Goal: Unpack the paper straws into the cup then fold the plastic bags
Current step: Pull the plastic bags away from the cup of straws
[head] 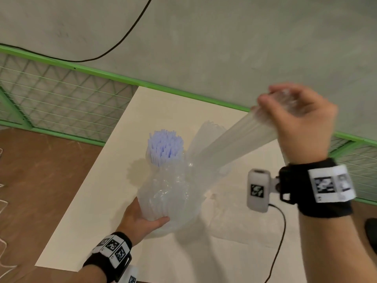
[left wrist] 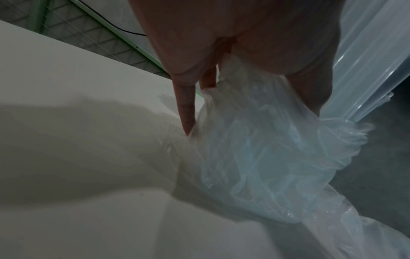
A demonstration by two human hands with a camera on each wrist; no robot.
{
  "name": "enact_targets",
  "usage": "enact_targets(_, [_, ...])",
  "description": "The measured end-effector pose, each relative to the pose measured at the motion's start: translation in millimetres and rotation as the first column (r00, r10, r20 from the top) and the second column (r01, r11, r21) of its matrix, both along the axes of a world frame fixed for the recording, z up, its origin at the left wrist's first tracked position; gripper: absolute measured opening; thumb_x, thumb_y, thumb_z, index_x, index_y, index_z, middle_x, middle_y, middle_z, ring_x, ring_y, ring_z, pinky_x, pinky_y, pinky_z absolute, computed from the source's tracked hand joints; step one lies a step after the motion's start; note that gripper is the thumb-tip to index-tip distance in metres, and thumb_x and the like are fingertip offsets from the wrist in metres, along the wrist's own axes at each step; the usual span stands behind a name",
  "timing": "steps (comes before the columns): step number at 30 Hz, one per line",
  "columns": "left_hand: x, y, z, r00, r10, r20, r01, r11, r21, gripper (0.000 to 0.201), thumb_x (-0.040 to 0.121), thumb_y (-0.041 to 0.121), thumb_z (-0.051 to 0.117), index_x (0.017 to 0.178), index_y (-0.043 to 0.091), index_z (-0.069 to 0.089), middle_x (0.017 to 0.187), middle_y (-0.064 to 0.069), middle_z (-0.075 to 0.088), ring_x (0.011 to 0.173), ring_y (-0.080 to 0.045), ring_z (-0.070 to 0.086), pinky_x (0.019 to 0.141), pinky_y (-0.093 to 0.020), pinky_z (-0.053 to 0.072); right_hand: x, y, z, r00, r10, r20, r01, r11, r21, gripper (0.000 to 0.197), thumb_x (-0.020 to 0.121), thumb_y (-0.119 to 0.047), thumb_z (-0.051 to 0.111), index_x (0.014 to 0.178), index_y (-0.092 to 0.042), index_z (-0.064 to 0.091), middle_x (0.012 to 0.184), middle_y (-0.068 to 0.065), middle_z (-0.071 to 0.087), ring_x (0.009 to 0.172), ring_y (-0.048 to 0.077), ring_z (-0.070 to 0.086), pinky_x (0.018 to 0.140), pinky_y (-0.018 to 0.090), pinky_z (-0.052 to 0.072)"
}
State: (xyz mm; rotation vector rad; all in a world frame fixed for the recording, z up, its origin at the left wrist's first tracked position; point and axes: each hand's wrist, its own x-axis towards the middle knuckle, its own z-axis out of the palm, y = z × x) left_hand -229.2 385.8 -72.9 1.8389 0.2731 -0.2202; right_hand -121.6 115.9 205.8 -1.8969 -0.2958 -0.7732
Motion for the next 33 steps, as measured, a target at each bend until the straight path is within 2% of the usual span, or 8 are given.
enact_targets(4, [0, 0, 0, 1.000, 0.003, 0.005, -0.002, 1.000, -0.013, 0.090, 0.040, 0.054, 0.091, 0.121, 0.031, 0.058, 0.107, 0.009, 0.071, 0.102, -0.007, 0.066, 0.091, -0.028, 0.051, 23, -26, 23, 0.998, 0.013, 0.056, -0.015, 0.999, 0.038, 0.024, 0.082, -0.016, 0.079, 0.102, -0.006, 0.069, 0.089, 0.013, 0.071, 0.080, 0.030, 0.072, 0.074, 0.044, 0.060])
enact_targets(7, [1, 0, 0, 1.000, 0.000, -0.001, 0.000, 1.000, -0.015, 0.093, 0.038, 0.057, 0.091, 0.121, 0.032, 0.057, 0.107, 0.010, 0.071, 0.102, -0.007, 0.066, 0.092, -0.030, 0.052, 60, -32, -13, 0.993, 0.035, -0.112, -0.042, 0.997, -0.057, 0.018, 0.081, -0.018, 0.079, 0.097, -0.018, 0.071, 0.083, -0.003, 0.071, 0.077, 0.025, 0.072, 0.077, 0.049, 0.059])
enact_targets(11, [1, 0, -2, 1.000, 0.003, -0.018, -0.004, 1.000, -0.029, 0.093, 0.038, 0.056, 0.092, 0.121, 0.031, 0.059, 0.107, 0.008, 0.072, 0.101, -0.007, 0.067, 0.093, -0.031, 0.052, 84, -23, -76, 0.942, 0.050, -0.332, -0.139, 0.958, -0.250, 0.015, 0.083, -0.027, 0.076, 0.096, -0.031, 0.072, 0.092, -0.013, 0.073, 0.083, 0.004, 0.068, 0.091, 0.037, 0.054])
enact_targets(14, [0, 0, -2, 1.000, 0.008, -0.011, -0.008, 0.999, -0.042, 0.092, 0.040, 0.053, 0.093, 0.122, 0.029, 0.059, 0.107, 0.009, 0.072, 0.101, -0.004, 0.067, 0.087, -0.022, 0.050, 88, -21, -112, 0.914, -0.043, -0.403, -0.194, 0.828, -0.526, 0.030, 0.090, -0.034, 0.068, 0.120, -0.027, 0.068, 0.123, -0.005, 0.067, 0.118, 0.008, 0.057, 0.108, 0.026, 0.038])
enact_targets(17, [0, -1, -1, 1.000, 0.015, -0.013, -0.015, 0.998, -0.055, 0.089, 0.042, 0.047, 0.094, 0.121, 0.031, 0.059, 0.106, 0.010, 0.072, 0.100, -0.003, 0.067, 0.086, -0.019, 0.049, 95, -20, -137, 0.879, -0.048, -0.474, -0.339, 0.635, -0.694, 0.048, 0.100, -0.035, 0.051, 0.146, -0.024, 0.042, 0.152, -0.003, 0.041, 0.145, 0.019, 0.028, 0.117, 0.039, 0.026])
enact_targets(23, [0, -1, -2, 0.999, 0.033, -0.011, -0.033, 0.998, -0.053, 0.086, 0.043, 0.045, 0.095, 0.120, 0.031, 0.059, 0.105, 0.011, 0.072, 0.099, -0.002, 0.067, 0.088, -0.022, 0.050, 102, -26, -134, 0.859, -0.118, -0.498, -0.422, 0.389, -0.819, 0.073, 0.096, -0.050, 0.050, 0.155, -0.021, 0.018, 0.162, -0.002, 0.019, 0.150, 0.025, 0.007, 0.119, 0.045, 0.019])
enact_targets(28, [0, -2, -2, 1.000, 0.026, -0.006, -0.027, 0.998, -0.052, 0.085, 0.044, 0.045, 0.095, 0.120, 0.030, 0.059, 0.105, 0.012, 0.072, 0.099, 0.000, 0.066, 0.090, -0.024, 0.050, 91, -22, -135, 0.878, -0.083, -0.471, -0.387, 0.455, -0.802, 0.080, 0.092, -0.042, 0.063, 0.155, -0.017, 0.020, 0.162, 0.000, 0.018, 0.150, 0.018, 0.011, 0.120, 0.034, 0.014])
enact_targets(33, [1, -2, -2, 1.000, 0.023, 0.001, -0.023, 0.998, -0.051, 0.088, 0.044, 0.046, 0.094, 0.122, 0.028, 0.058, 0.106, 0.012, 0.072, 0.100, 0.001, 0.066, 0.087, -0.016, 0.047, 70, -8, -135, 0.901, -0.107, -0.421, -0.395, 0.198, -0.897, 0.086, 0.092, -0.051, 0.057, 0.156, -0.017, 0.009, 0.164, -0.002, 0.008, 0.151, 0.019, 0.001, 0.120, 0.037, 0.004])
